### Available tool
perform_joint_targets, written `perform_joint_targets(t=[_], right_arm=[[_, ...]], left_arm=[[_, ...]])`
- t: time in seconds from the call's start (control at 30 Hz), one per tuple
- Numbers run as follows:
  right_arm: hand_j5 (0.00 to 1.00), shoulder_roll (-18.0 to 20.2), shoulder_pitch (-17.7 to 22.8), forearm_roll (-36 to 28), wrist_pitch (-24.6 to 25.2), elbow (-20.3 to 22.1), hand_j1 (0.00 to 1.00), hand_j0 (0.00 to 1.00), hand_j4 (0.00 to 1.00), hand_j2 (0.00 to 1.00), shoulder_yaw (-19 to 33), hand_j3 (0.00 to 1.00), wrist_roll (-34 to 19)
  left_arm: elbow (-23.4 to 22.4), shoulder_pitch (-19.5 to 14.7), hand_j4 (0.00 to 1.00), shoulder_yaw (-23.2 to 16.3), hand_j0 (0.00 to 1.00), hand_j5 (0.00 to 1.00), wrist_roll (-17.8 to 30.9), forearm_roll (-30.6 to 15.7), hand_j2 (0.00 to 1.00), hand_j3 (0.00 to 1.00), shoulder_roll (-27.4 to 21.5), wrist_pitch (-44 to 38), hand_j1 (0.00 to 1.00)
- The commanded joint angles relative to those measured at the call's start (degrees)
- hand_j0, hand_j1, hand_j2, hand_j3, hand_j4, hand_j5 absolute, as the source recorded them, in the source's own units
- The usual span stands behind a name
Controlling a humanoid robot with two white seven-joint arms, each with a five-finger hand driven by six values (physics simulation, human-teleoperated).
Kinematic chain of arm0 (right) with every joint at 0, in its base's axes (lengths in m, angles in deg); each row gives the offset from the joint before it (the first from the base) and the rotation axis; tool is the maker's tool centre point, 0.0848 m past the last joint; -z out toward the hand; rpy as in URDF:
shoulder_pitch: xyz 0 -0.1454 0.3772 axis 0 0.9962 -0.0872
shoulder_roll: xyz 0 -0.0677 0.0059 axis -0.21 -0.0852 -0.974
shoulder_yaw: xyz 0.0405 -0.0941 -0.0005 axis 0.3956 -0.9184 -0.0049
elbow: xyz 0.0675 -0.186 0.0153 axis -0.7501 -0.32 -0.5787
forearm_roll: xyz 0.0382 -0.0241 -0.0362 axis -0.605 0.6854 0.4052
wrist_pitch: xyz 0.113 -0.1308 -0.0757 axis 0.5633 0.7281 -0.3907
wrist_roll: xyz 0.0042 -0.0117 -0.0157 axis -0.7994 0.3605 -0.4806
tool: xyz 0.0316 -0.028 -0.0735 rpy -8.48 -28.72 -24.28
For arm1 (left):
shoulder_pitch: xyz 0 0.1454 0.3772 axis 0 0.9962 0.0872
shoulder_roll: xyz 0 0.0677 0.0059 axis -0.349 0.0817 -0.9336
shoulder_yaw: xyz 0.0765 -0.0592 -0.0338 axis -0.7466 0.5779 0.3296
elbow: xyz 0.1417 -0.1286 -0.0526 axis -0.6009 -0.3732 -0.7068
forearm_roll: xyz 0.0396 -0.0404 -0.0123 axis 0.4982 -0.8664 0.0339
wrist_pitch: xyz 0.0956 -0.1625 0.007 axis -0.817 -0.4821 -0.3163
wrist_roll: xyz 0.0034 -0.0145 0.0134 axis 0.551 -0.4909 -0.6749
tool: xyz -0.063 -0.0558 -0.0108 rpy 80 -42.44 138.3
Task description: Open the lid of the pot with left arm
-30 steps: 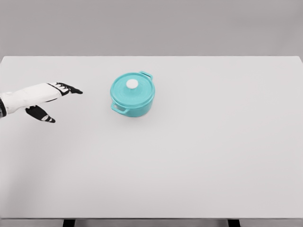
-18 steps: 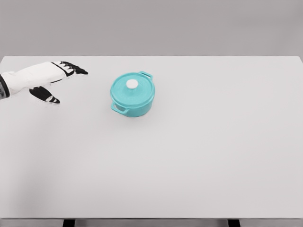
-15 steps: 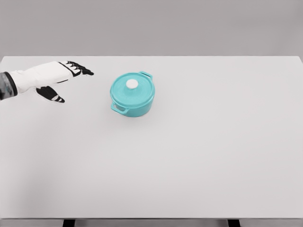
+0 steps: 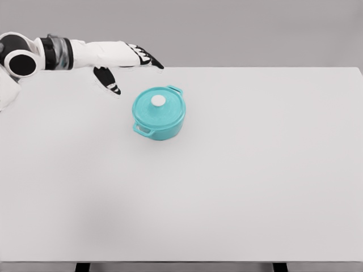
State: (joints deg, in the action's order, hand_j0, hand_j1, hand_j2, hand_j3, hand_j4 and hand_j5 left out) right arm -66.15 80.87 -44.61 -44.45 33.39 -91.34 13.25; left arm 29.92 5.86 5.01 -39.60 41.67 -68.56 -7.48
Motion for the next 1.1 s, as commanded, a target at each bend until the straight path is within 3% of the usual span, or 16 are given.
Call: perform_joint_targets(t=[0.0, 0.27, 0.4, 0.73, 1.07], right_arm=[[1.00, 0.01, 0.00, -0.01, -0.01, 0.00, 1.00, 1.00, 1.00, 1.00, -0.01, 1.00, -0.01], [1.00, 0.01, 0.00, -0.01, -0.01, 0.00, 1.00, 1.00, 1.00, 1.00, -0.01, 1.00, -0.01], [1.00, 0.01, 0.00, -0.01, -0.01, 0.00, 1.00, 1.00, 1.00, 1.00, -0.01, 1.00, -0.01], [1.00, 0.01, 0.00, -0.01, -0.01, 0.00, 1.00, 1.00, 1.00, 1.00, -0.01, 1.00, -0.01], [1.00, 0.01, 0.00, -0.01, -0.01, 0.00, 1.00, 1.00, 1.00, 1.00, -0.01, 1.00, -0.01]], left_arm=[[-1.20, -0.09, 1.00, -0.61, 1.00, 1.00, -0.02, -0.34, 1.00, 1.00, 1.32, -0.12, 1.00], [-3.40, -0.09, 1.00, -1.75, 1.00, 1.00, -0.02, -0.25, 1.00, 1.00, 5.36, -0.12, 1.00], [-7.09, 0.09, 1.00, -1.84, 1.00, 1.00, -0.02, 2.47, 1.00, 1.00, 8.43, -0.12, 1.00], [-7.18, 0.70, 1.00, -1.84, 1.00, 1.00, -0.02, 3.26, 1.00, 1.00, 9.23, -0.12, 1.00], [-7.97, 1.49, 0.86, -1.75, 0.86, 0.86, -0.02, 4.40, 0.86, 0.86, 9.67, -0.12, 0.86]])
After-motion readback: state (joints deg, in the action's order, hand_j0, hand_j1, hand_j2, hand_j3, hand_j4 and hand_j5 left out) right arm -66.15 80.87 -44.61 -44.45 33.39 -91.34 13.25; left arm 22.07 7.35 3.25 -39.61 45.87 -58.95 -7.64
